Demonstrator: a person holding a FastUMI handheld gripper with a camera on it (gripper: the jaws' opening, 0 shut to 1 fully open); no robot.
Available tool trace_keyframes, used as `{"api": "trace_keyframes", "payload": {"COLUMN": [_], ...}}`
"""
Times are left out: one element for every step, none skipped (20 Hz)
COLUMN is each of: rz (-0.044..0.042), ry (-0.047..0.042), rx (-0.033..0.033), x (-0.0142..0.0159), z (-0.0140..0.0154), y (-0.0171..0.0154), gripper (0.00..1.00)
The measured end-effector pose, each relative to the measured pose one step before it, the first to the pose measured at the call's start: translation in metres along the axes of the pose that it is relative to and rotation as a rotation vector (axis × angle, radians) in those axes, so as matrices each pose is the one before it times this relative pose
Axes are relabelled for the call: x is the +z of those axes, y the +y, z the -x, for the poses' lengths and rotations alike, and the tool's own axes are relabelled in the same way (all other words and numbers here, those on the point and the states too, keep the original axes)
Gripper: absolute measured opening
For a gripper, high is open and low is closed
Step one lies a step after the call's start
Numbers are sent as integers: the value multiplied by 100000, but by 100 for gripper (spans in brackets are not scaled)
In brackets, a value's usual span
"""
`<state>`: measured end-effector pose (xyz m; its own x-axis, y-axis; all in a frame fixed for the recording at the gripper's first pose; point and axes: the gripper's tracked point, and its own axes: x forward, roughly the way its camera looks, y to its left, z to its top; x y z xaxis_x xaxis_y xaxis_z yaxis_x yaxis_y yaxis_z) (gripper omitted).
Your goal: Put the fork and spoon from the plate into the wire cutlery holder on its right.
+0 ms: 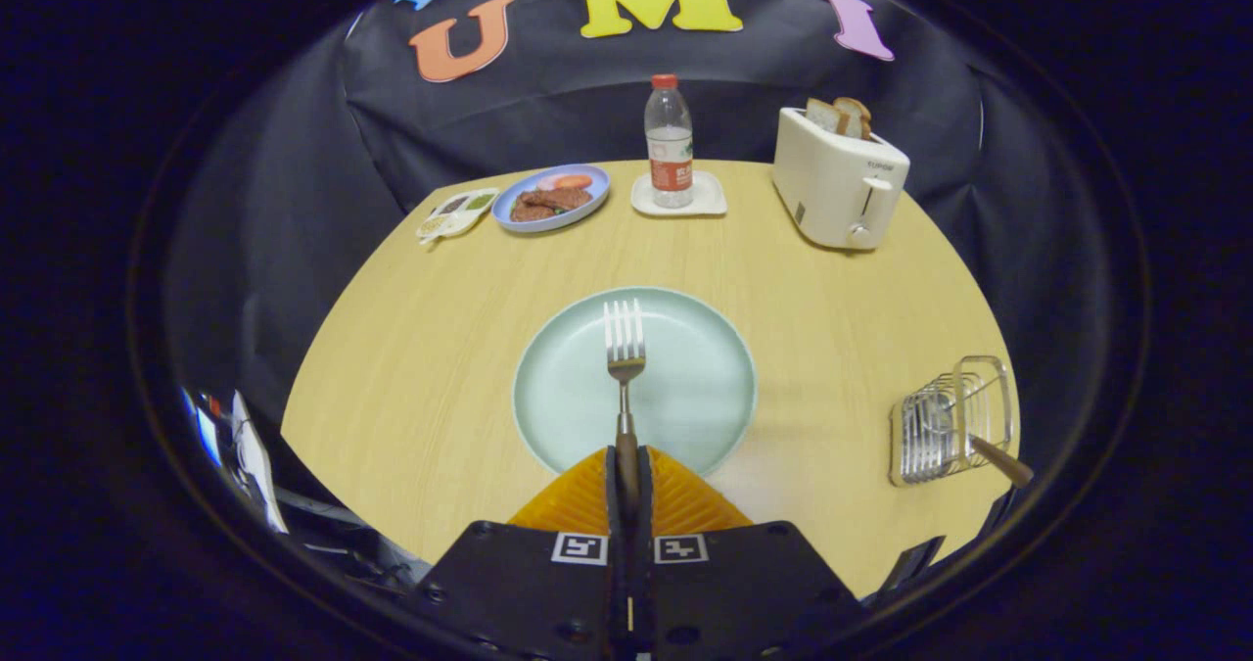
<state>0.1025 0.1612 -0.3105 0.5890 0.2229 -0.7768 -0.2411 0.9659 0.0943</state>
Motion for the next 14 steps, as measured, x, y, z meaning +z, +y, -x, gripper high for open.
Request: {"api": "trace_keyframes", "payload": {"rz": [864, 439, -340, -904, -1369, -1228, -1169, -1464, -1422, -588, -206, -617, -990, -730], "ry": [-554, -559, -666, -527, -489, -363, -484, 73, -264, -607, -709, -825, -634, -679], "rx": [899, 452, -625, -334, -157, -871, -1845, -2394, -824, -706, -1494, -1728, -1622, -1051], "x": [136, 142, 116, 220, 112, 155, 84, 55, 22, 219, 138, 237, 175, 274], "z": [706, 709, 626, 545, 467, 496, 529, 591, 597, 550, 550, 385, 357, 229], "y": [-803, -958, -1355, -1252, -1119, -1250, -1582, -1622, -1216, -1171, -1429, -1524, -1292, -1133], "gripper": [3, 3, 3, 3, 2, 3, 3, 3, 3, 3, 3, 3, 3, 3]}}
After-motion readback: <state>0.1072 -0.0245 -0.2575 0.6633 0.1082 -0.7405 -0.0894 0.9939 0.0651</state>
